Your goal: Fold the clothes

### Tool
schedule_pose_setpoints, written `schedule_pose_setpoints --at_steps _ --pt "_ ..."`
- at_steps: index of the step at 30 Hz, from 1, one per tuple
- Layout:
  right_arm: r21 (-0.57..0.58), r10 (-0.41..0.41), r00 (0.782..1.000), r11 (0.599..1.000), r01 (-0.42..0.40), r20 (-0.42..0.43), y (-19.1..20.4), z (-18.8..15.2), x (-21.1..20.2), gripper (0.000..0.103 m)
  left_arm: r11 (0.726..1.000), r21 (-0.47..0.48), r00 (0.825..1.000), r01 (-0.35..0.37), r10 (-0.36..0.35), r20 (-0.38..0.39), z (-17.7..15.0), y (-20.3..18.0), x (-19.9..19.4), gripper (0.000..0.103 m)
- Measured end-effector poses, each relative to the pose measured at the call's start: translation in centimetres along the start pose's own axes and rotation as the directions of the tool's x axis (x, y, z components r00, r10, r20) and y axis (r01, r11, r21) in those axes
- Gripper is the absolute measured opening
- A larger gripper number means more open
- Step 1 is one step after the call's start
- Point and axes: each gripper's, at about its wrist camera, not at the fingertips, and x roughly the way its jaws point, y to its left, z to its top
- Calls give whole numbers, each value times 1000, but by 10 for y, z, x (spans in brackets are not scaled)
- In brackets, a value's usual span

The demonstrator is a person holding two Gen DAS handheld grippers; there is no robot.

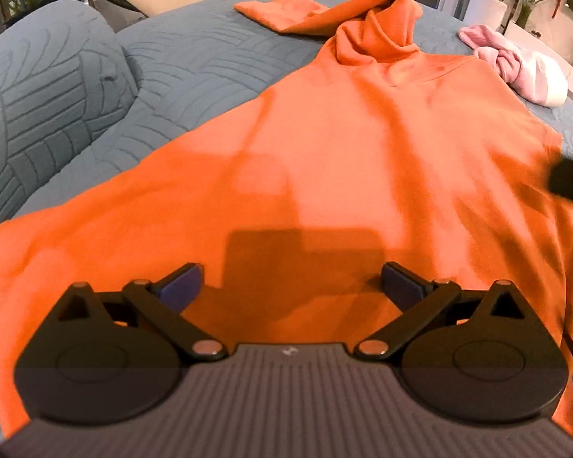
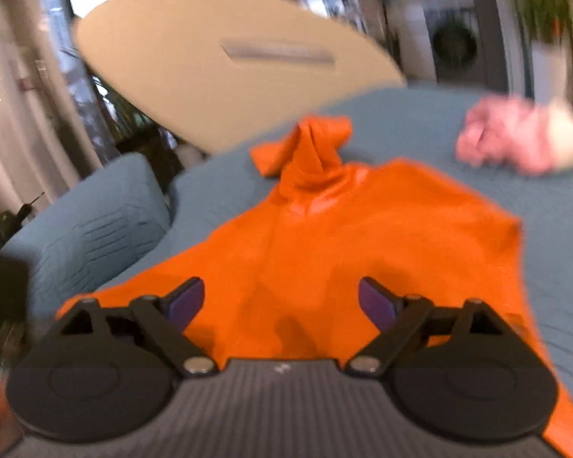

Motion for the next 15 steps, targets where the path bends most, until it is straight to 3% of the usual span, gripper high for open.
schedule_pose_setpoints --at_steps 2,6,10,12,13,15 --pt "42 -102 995 994 101 22 -11 -11 -20 99 1000 -5 1000 -18 19 4 -2 3 -4 103" --pt "216 -64 998 974 68 -25 -28 -48 -47 98 998 -13 998 -57 58 29 -14 13 -18 103" --pt "368 -21 998 929 39 -54 -37 -95 -73 97 996 -80 999 -41 42 4 -27 25 -30 103" --pt "317 -44 999 947 48 -20 -33 -93 -80 96 995 -88 998 -55 55 5 -31 25 -37 103" --pt "274 -80 996 958 88 -41 -26 -88 -82 92 993 -91 998 -69 70 7 -35 25 -42 103" --pt "187 -147 987 970 157 -67 -11 -79 -89 94 992 -92 995 -92 95 26 -45 26 -58 103"
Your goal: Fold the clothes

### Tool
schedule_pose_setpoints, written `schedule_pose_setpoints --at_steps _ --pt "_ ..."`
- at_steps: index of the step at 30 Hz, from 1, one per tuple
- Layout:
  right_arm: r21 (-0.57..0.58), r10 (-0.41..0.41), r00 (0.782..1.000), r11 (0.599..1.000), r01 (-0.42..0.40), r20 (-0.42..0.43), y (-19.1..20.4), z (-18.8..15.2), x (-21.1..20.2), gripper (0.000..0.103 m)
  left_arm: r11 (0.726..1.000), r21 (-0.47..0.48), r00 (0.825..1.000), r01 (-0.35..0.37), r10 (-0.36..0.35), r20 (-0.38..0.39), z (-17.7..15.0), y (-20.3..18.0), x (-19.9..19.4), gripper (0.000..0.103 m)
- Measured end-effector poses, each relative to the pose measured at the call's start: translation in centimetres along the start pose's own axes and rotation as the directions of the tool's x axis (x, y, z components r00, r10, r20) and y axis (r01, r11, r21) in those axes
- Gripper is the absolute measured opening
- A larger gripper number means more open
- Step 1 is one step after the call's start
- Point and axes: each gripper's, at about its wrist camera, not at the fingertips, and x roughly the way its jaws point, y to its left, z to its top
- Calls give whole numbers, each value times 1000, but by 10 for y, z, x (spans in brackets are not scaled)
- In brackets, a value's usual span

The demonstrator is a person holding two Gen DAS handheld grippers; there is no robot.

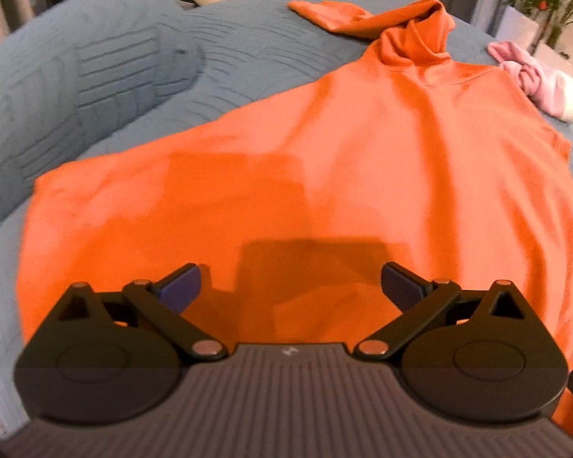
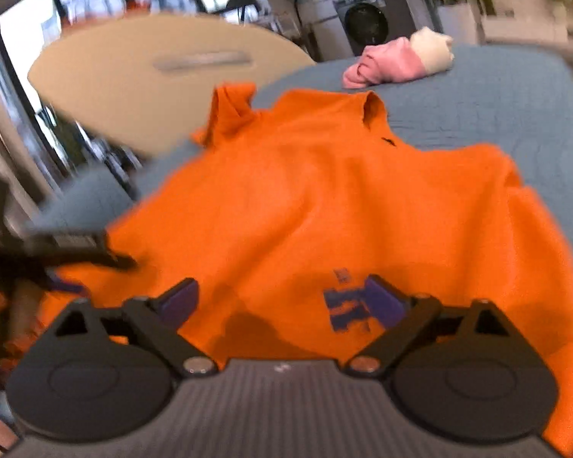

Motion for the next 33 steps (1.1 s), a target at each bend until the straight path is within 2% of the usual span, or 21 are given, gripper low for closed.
schedule_pose_setpoints --at_steps 1,3,5,8,10,13,14,18,22,24,27,33 --pt "-39 -3 1000 999 4 26 7 -6 -14 95 1000 -18 1000 13 -13 23 -10 5 -16 103" --pt "-115 -12 998 993 19 61 17 -21 -36 96 989 -76 992 125 -122 46 -27 13 -40 103" --pt "-189 -22 996 981 38 87 25 -39 -56 101 961 -106 967 255 -252 39 -43 14 -55 103" --pt "-291 -66 996 953 80 57 30 -54 -62 102 955 -76 958 286 -286 18 -58 -1 -65 103" --pt "-264 -112 994 958 111 11 29 -52 -54 103 962 -33 962 273 -272 20 -64 -10 -67 103" --pt "-219 -164 985 964 149 -51 25 -51 -27 103 982 40 983 184 -185 21 -68 -23 -61 103" --pt "-233 -170 984 960 156 -41 30 -50 -22 103 987 49 988 151 -152 18 -67 -26 -56 103" --pt "-309 -197 980 933 185 -8 47 -59 -18 103 992 44 992 115 -117 53 -66 -27 -57 103" --pt "-300 -190 982 937 178 -10 46 -59 -17 103 996 75 983 54 -67 172 -67 -30 -76 103" --pt "-298 -188 982 938 177 -10 45 -58 -15 103 995 79 977 54 -69 204 -67 -31 -82 103" --pt "-298 -188 982 938 177 -9 45 -55 -10 103 995 75 973 70 -85 215 -65 -30 -83 103" --pt "-300 -188 982 937 177 -10 44 -48 -1 103 995 95 970 42 -63 234 -64 -35 -84 103"
